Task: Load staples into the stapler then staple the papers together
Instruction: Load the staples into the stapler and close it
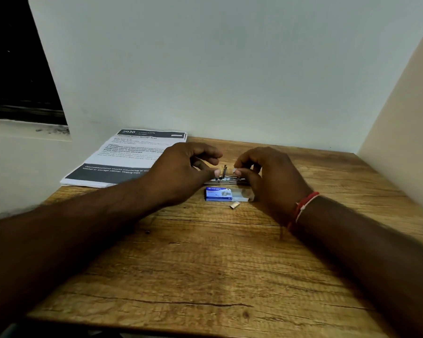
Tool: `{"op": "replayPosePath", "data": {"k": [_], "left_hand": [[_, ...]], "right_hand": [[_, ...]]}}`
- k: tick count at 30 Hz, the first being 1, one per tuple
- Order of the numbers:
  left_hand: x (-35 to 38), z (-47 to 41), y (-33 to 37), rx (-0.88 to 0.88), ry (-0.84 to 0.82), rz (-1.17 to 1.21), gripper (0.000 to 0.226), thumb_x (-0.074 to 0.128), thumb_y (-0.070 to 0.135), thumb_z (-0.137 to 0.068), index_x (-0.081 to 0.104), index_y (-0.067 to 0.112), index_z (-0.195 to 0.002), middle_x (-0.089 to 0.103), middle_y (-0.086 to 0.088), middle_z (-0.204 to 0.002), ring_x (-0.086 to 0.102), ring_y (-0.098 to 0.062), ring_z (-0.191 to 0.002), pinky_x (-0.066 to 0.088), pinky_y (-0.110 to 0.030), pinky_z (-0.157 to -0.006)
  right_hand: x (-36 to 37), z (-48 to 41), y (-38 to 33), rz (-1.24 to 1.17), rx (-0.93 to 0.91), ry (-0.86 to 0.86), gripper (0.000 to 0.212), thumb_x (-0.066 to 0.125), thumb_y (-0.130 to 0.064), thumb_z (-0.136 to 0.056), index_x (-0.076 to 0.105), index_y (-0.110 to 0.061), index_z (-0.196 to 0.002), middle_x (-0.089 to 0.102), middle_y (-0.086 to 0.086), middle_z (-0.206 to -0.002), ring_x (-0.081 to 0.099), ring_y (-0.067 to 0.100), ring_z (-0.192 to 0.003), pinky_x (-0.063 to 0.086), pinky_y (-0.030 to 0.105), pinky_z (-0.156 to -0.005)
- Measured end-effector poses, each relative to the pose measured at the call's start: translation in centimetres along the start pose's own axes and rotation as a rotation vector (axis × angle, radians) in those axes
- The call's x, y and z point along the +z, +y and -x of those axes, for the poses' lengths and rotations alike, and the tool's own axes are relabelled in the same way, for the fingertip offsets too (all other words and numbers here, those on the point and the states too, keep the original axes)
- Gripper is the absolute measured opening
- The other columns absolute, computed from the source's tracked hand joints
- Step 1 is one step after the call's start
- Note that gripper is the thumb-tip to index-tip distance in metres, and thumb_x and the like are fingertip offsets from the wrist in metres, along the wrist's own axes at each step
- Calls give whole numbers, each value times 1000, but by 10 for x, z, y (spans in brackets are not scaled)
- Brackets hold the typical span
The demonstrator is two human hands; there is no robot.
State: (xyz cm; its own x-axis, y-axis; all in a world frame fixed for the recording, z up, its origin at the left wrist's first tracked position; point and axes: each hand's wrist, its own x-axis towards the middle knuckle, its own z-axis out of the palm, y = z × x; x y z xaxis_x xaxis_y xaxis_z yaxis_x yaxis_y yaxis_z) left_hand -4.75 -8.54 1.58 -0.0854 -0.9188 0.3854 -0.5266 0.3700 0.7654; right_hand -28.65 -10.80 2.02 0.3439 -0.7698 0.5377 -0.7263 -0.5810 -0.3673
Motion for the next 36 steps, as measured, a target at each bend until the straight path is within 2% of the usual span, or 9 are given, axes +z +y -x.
{"op": "replayPosePath", "data": {"k": [2, 4, 6, 12, 19, 24, 28, 34, 36], "left_hand": [[1, 1, 0, -4, -28, -34, 38, 89, 22, -95, 82, 34, -130, 82, 18, -114, 79, -2, -95, 58, -13, -84], [1, 2, 1, 1, -50, -62, 38, 86, 23, -97, 81, 38, -131, 81, 21, -116, 76, 6, -97, 52, -5, -80], [1, 4, 4, 22, -61, -100, 36, 83, 27, -101, 80, 43, -132, 78, 25, -118, 74, 12, -99, 50, -5, -80], [1, 8, 11, 66, -90, -163, 37, 80, 27, -103, 78, 43, -136, 80, 15, -130, 76, 1, -109, 59, -26, -104], [2, 11, 14, 87, -103, -189, 39, 79, 23, -104, 78, 40, -139, 81, 21, -125, 74, 5, -111, 50, -8, -96], [2, 10, 13, 105, -99, -187, 38, 78, 24, -104, 79, 39, -138, 81, 19, -127, 73, 9, -112, 54, -11, -101], [2, 10, 12, 103, -97, -196, 37, 78, 23, -104, 79, 38, -138, 81, 20, -127, 69, 18, -111, 46, 2, -91], [1, 10, 15, 97, -101, -205, 34, 73, 27, -108, 79, 37, -139, 80, 18, -133, 72, 5, -117, 51, -11, -100], [1, 10, 15, 97, -102, -211, 33, 72, 28, -109, 79, 37, -139, 80, 18, -133, 71, 4, -117, 50, -10, -98]], "right_hand": [[3, -3, -3, 34, 0, -55, 5, 76, -25, -101, 80, -27, -99, 71, -13, -95, 58, 5, -89, 49, 30, -76], [4, -4, -4, 60, 6, -101, 7, 74, -26, -102, 81, -27, -101, 71, -11, -97, 57, 4, -88, 46, 27, -73], [4, -5, -3, 65, 20, -119, 7, 74, -26, -103, 81, -27, -102, 72, -9, -98, 58, 4, -89, 49, 26, -73], [3, -5, -2, 56, 50, -128, 5, 74, -23, -102, 79, -25, -101, 71, -8, -98, 61, 8, -91, 48, 27, -72], [2, -5, -2, 86, 46, -160, 7, 72, -23, -103, 79, -25, -104, 72, -6, -103, 62, 12, -96, 53, 31, -76], [2, -7, -2, 132, 18, -166, 10, 71, -22, -104, 79, -24, -109, 73, -4, -107, 62, 15, -100, 48, 32, -78], [1, -8, -1, 142, 5, -167, 10, 71, -23, -104, 79, -25, -110, 74, -3, -110, 63, 17, -103, 49, 32, -81], [-2, -5, -1, 161, -15, -170, 18, 71, -23, -105, 81, -26, -120, 73, -4, -112, 60, 14, -100, 47, 30, -82], [-4, -4, 0, 150, -16, -156, 20, 72, -23, -104, 81, -26, -122, 74, -5, -111, 59, 11, -97, 44, 28, -79]]}}
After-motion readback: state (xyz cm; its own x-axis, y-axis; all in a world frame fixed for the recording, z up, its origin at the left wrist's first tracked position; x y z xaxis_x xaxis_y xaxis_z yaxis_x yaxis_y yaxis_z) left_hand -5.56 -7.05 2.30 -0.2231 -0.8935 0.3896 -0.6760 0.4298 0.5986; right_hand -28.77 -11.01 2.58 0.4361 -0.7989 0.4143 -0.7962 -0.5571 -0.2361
